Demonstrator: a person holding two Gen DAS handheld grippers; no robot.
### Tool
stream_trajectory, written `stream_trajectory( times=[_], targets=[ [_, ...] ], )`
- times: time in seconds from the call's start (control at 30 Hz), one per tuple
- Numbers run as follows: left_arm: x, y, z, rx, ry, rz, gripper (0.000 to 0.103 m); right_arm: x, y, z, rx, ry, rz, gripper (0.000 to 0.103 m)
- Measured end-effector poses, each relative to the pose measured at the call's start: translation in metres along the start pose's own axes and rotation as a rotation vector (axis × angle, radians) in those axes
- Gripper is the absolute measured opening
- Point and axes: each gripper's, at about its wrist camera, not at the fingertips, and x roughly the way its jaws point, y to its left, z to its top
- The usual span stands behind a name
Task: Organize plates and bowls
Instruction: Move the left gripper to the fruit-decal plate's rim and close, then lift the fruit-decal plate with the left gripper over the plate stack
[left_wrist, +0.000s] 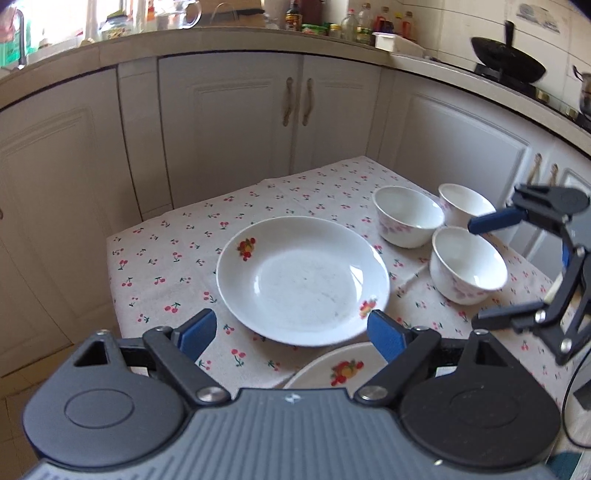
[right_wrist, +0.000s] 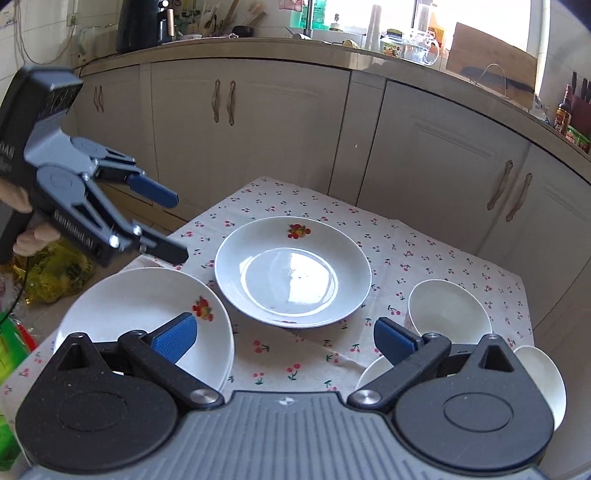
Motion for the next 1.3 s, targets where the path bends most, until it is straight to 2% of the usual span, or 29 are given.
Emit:
stream_trajectory(
  times=[0.2, 0.33, 0.4, 0.47, 0.57, 0.77, 0.87, 0.97, 1.3],
  targets=[
    [0.029, 0.021, 0.02, -0.062, 0.054, -0.01, 0.089, 0.024, -0.009, 0.004, -0.075, 0.027, 0.026, 0.103],
    [0.053, 0.031, 0.029, -0.108, 0.093, -0.018, 0.089, 0.048, -0.023, 0.009, -0.069, 0.078, 0.06, 0.103],
    [0.067, 0.034, 0.034, -0.13, 0.138, -0.002, 0.088, 0.059, -0.029, 0.009, -0.054, 0.115, 0.083, 0.103],
    [0.078, 0.037, 0.038, -0.132, 0.145, -0.014, 0.088, 0.069, -0.032, 0.008, -0.046, 0.142, 0.104, 0.103],
    [0.096, 0.039, 0.046, -0.13, 0.194, -0.006, 0.088, 0.079, -0.033, 0.008, -0.049, 0.169, 0.117, 0.103],
    [0.13, 0.053, 0.056, -0.165, 0.287, -0.049, 0.087, 0.095, -0.034, 0.007, -0.058, 0.21, 0.138, 0.099],
    [0.142, 0.056, 0.06, -0.163, 0.329, -0.044, 0.086, 0.105, -0.034, 0.006, -0.069, 0.237, 0.133, 0.098],
    [0.149, 0.056, 0.063, -0.146, 0.347, -0.051, 0.084, 0.11, -0.034, 0.006, -0.082, 0.251, 0.14, 0.092],
    [0.165, 0.052, 0.068, -0.115, 0.365, -0.117, 0.078, 0.118, -0.035, 0.006, -0.066, 0.251, 0.185, 0.092]
  ],
)
